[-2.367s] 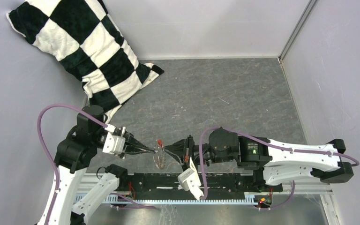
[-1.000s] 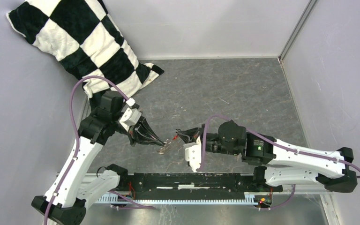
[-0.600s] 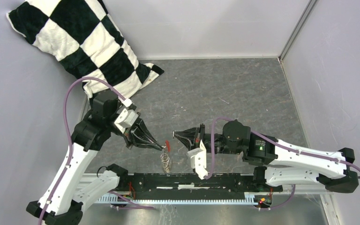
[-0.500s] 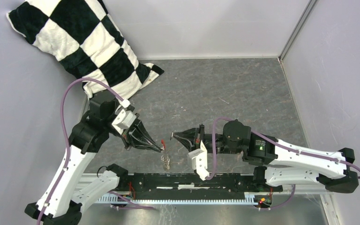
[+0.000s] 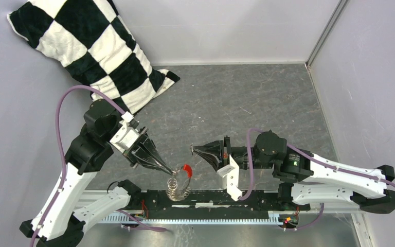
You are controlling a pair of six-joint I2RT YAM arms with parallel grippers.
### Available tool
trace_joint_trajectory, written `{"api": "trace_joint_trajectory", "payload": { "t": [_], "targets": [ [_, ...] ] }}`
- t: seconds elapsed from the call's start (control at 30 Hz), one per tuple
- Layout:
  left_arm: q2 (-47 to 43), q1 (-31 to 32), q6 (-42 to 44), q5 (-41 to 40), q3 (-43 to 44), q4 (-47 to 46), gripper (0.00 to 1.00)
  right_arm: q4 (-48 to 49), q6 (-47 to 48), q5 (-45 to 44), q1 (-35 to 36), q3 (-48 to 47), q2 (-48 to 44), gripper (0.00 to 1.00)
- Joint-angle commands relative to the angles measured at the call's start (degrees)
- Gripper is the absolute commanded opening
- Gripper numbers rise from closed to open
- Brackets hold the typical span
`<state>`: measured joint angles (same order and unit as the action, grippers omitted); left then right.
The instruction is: Put the keys on the keyring
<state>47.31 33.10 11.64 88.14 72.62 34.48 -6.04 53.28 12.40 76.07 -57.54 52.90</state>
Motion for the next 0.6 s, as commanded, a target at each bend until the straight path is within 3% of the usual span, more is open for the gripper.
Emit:
{"api": "trace_joint_trajectory", "payload": {
  "t": [0.0, 0.57],
  "targets": [
    [-0.13, 0.74, -3.26, 5.73, 1.06, -2.12, 0.02, 3.01, 0.36, 3.44, 0.18, -3.84, -0.93, 0.01],
    [0.42, 1.05, -2.07, 5.64, -0.96, -2.02, 0.02, 4.13, -0.78, 15.02, 0.97, -7.44, 1.11, 0.01]
  ]
}}
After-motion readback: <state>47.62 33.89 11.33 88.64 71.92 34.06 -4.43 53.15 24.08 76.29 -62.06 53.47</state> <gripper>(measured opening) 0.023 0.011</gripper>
